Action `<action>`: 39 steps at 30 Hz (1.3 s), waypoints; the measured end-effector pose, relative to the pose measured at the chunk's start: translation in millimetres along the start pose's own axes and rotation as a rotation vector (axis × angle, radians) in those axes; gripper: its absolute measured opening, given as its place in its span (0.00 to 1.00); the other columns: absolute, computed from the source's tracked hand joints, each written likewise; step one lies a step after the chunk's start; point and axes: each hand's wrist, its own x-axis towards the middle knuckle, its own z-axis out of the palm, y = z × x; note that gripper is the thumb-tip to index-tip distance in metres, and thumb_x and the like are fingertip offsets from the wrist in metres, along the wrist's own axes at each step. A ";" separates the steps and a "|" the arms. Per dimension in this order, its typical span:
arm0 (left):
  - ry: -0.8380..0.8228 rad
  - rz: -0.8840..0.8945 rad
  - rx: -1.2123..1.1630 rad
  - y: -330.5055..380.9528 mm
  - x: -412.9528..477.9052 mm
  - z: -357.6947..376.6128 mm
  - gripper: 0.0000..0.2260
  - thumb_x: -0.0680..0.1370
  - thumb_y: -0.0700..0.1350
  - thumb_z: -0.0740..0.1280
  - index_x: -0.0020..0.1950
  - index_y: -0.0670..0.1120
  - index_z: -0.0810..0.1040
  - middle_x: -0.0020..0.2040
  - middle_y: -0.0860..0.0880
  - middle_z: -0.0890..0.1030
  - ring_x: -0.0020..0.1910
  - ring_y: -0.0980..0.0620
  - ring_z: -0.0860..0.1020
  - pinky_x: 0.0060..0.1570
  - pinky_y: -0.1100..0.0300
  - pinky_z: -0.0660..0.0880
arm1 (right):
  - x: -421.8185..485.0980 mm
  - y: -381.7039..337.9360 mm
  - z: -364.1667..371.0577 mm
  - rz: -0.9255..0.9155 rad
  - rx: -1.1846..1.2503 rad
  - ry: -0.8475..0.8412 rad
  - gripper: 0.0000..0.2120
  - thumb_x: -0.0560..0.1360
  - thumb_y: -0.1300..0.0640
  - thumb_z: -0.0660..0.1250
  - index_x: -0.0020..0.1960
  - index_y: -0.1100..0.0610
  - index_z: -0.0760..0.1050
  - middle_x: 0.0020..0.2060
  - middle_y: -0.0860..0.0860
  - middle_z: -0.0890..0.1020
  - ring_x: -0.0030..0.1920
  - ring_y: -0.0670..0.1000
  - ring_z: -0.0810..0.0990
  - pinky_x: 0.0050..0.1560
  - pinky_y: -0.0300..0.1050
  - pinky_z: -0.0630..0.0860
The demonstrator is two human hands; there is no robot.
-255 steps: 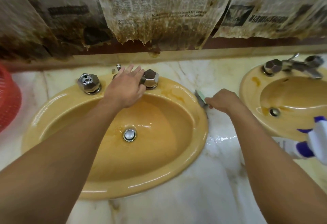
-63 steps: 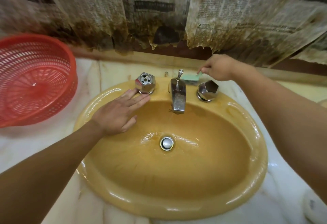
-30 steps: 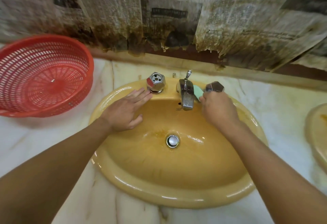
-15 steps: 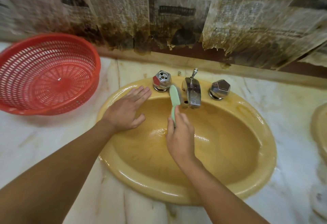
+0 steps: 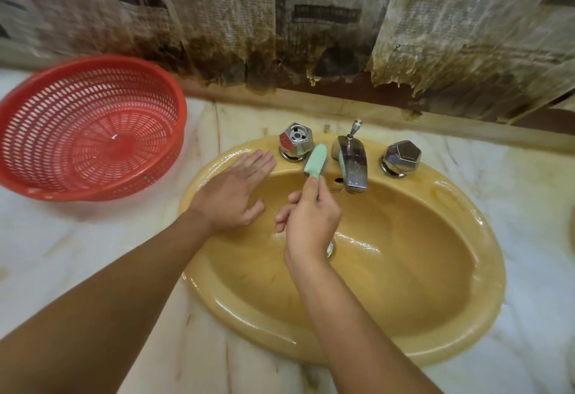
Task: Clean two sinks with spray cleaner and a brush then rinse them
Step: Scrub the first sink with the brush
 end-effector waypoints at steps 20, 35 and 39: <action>0.003 -0.001 0.035 1.6 -0.2 -0.7 0.34 0.76 0.54 0.57 0.81 0.41 0.59 0.81 0.44 0.60 0.81 0.47 0.55 0.80 0.55 0.45 | 38.4 10.9 -66.9 -0.595 -0.967 0.018 0.17 0.82 0.53 0.61 0.70 0.49 0.75 0.21 0.52 0.71 0.24 0.53 0.70 0.36 0.48 0.68; 0.039 -0.102 0.028 4.5 1.3 -2.1 0.34 0.75 0.54 0.57 0.79 0.37 0.64 0.78 0.39 0.64 0.79 0.44 0.61 0.79 0.61 0.43 | -7.9 38.3 -53.3 -0.292 -0.479 -0.099 0.19 0.81 0.51 0.62 0.71 0.46 0.74 0.25 0.46 0.66 0.28 0.51 0.66 0.37 0.58 0.74; 0.046 -0.122 0.027 5.9 1.0 -2.8 0.34 0.75 0.54 0.57 0.78 0.37 0.64 0.78 0.39 0.65 0.79 0.44 0.62 0.79 0.62 0.43 | -17.1 16.0 -42.3 -0.321 -0.361 -0.009 0.17 0.82 0.49 0.59 0.69 0.42 0.74 0.24 0.51 0.68 0.27 0.55 0.68 0.35 0.54 0.75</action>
